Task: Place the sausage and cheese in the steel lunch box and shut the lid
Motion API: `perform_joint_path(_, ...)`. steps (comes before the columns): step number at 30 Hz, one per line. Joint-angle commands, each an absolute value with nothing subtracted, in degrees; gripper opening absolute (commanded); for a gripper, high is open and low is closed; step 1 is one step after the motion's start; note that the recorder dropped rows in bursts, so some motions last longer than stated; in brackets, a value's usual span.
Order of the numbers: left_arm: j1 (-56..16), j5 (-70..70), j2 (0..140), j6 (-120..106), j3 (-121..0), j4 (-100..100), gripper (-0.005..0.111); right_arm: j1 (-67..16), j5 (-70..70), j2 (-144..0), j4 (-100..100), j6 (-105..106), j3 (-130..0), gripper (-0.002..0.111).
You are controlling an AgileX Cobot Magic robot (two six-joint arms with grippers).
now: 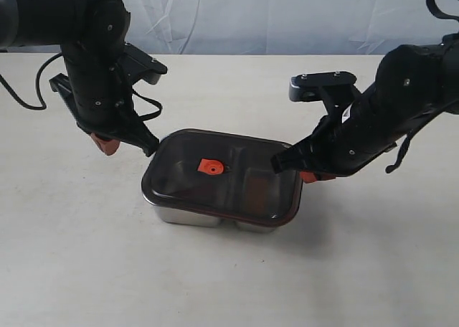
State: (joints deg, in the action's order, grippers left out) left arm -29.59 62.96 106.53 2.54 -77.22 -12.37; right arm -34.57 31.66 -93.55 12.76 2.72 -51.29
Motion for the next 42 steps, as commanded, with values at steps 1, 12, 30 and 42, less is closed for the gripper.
perform_joint_path(1,-29.8,62.7,106.0,3.0,-77.1,-12.8,0.0,-35.1,29.3,-93.8,12.9,3.0,-51.7,-0.001)
perform_joint_path(12,-29.8,62.9,106.0,2.9,-77.1,-12.8,0.0,-35.1,30.3,-93.9,8.8,2.4,-51.7,-0.001)
perform_joint_path(30,-29.8,62.8,106.0,2.9,-77.1,-12.8,0.0,-35.1,31.8,-95.1,9.0,1.6,-51.7,-0.001)
perform_joint_path(42,-29.8,62.4,106.0,2.9,-77.1,-12.6,0.0,-35.1,28.7,-95.7,9.5,1.6,-51.7,-0.001)
